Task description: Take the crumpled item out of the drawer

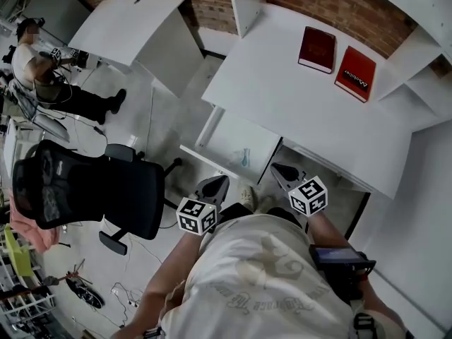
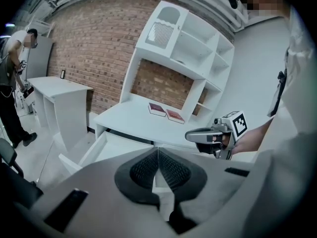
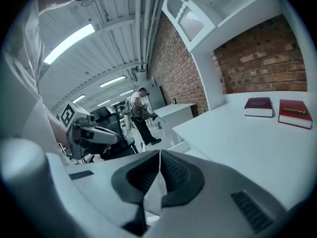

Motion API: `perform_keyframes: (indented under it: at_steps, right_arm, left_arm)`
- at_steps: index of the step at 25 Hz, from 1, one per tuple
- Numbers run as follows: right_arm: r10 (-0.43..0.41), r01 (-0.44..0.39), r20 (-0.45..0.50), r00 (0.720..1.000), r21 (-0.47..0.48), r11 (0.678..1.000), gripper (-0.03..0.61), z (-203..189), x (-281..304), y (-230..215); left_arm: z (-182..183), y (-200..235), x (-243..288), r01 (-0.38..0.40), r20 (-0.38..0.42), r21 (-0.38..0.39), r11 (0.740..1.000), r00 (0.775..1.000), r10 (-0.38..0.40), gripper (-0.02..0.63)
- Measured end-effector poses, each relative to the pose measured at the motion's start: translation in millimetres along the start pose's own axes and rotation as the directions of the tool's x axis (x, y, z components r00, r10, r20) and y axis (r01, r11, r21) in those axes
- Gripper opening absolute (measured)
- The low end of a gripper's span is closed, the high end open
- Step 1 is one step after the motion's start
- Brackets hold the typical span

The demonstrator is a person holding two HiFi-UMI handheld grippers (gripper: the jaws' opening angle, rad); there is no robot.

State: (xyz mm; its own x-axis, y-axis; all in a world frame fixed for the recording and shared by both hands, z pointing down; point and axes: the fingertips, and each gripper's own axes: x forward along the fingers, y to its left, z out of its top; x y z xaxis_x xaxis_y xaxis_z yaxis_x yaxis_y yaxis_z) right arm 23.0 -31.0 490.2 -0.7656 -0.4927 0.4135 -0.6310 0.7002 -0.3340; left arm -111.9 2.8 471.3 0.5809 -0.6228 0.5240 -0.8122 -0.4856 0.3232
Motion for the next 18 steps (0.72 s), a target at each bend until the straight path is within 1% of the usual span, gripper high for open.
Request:
perform_keyframes:
  at_steps: [9, 14, 18]
  right_arm:
    - [-0.078, 0.079, -0.017, 0.997, 0.028, 0.997, 0.025, 6.7, 20.8, -17.6]
    - [-0.113, 0.114, -0.034, 0.993, 0.038, 0.993, 0.025, 7.7, 29.8, -22.3]
    - [-0.139, 0.142, -0.050, 0.989, 0.048, 0.989, 0.025, 6.4, 34.3, -27.4]
  left_arm:
    - [11.6, 28.7, 32.5, 0.093, -0.060, 0.020, 0.995, 0.994, -0.092, 0.021]
    - [13.5, 39.3, 45.4, 0.154, -0.105, 0.058, 0.986, 0.984, -0.147, 0.021]
    - [14.0, 45.2, 56.7, 0.199, -0.144, 0.062, 0.978, 0.972, -0.188, 0.021]
